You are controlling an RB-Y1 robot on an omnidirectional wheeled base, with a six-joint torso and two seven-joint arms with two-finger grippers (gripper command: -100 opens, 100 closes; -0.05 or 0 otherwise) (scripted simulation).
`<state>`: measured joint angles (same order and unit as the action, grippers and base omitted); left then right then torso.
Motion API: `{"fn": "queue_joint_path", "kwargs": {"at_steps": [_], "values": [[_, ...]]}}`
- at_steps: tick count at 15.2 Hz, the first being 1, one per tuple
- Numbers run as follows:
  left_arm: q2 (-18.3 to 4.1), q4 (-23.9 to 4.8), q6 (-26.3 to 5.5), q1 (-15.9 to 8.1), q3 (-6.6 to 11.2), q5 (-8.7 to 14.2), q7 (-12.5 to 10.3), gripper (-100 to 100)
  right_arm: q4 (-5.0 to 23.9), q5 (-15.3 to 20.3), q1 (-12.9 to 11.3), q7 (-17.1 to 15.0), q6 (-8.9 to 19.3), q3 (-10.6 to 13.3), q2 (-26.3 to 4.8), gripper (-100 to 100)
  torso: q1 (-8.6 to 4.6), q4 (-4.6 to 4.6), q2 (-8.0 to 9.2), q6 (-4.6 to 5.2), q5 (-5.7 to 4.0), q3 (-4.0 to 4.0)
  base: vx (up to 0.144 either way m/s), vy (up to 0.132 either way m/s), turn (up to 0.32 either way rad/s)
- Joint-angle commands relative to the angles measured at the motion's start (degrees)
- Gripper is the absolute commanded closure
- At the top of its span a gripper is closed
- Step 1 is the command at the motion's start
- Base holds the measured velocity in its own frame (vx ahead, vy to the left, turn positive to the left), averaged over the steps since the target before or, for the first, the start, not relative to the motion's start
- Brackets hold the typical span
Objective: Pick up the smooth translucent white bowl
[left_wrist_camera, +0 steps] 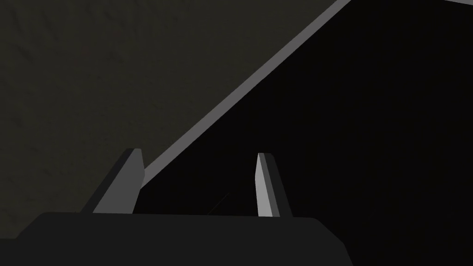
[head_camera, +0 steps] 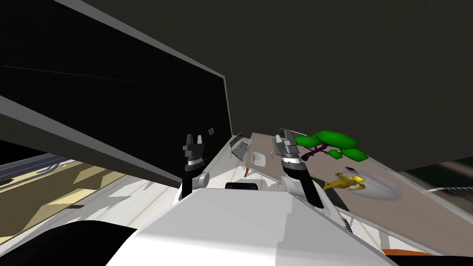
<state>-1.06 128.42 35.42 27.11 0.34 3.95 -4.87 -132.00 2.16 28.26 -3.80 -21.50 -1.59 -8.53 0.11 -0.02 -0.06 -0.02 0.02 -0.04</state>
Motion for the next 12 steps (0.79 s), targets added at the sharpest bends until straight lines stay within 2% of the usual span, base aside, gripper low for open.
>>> {"fn": "queue_joint_path", "kwargs": {"at_steps": [1,2,3,4,5,7,8,10,11,12], "values": [[0.0,0.0,0.0,0.0,0.0,0.0,0.0,0,0.7,0.55,0.05,0.71,1.08,0.53,-2.04,-100,0.0,0.0,0.0,0.0,0.0,0.0,0.013,0.034,0.074],[0.0,0.0,0.0,0.0,0.0,0.0,0.0,0,1.97,1.12,0.17,1.39,1.61,1.07,-3.88,-100,0.01,0.0,-0.01,0.01,0.0,0.0,0.018,0.038,0.093],[0.0,0.0,0.0,0.0,0.0,0.0,0.0,0,1.97,1.12,0.17,1.39,1.61,1.07,-3.92,-100,0.02,0.0,-0.01,0.0,0.01,-0.01,0.016,0.038,0.069],[0.0,0.0,0.0,0.0,0.0,0.0,0.0,0,3.35,1.76,0.3,2.13,2.2,1.67,-5.85,-100,0.03,0.0,-0.01,0.01,0.01,-0.01,0.013,0.046,0.082],[0.0,0.0,0.0,0.0,0.0,0.0,0.0,0,3.35,1.76,0.3,2.13,2.2,1.67,-5.85,-100,0.05,0.0,-0.01,0.01,0.01,0.0,0.012,0.046,0.074],[0.0,0.0,0.0,0.0,0.0,0.0,0.0,0,6.27,3.17,0.6,3.8,3.52,3.01,-9.19,-100,0.07,0.0,-0.01,0.0,0.02,-0.01,0.023,0.058,0.14],[0.0,0.0,0.0,0.0,0.0,0.0,0.0,0,6.46,3.17,0.6,3.8,3.52,3.01,-9.82,-100,0.12,-0.01,-0.05,-0.02,0.02,-0.03,0.024,0.061,0.122],[0.0,0.0,0.0,0.0,0.0,0.0,0.0,0,9.74,4.75,0.94,5.67,4.99,4.55,-13.31,-100,0.11,-0.01,-0.05,0.01,0.03,-0.03,0.03,0.064,0.131],[0.0,0.0,0.0,0.0,0.0,0.0,0.0,0,9.94,4.75,0.94,5.67,4.99,4.55,-13.91,-100,0.15,-0.02,-0.07,-0.02,0.03,-0.04,0.026,0.068,0.127],[0.0,0.0,0.0,0.0,0.0,0.0,0.0,0,11.8,5.6,1.13,6.68,5.78,5.38,-15.98,-100,0.15,-0.02,-0.06,0.0,0.03,-0.04,0.015,0.063,0.123]]}}
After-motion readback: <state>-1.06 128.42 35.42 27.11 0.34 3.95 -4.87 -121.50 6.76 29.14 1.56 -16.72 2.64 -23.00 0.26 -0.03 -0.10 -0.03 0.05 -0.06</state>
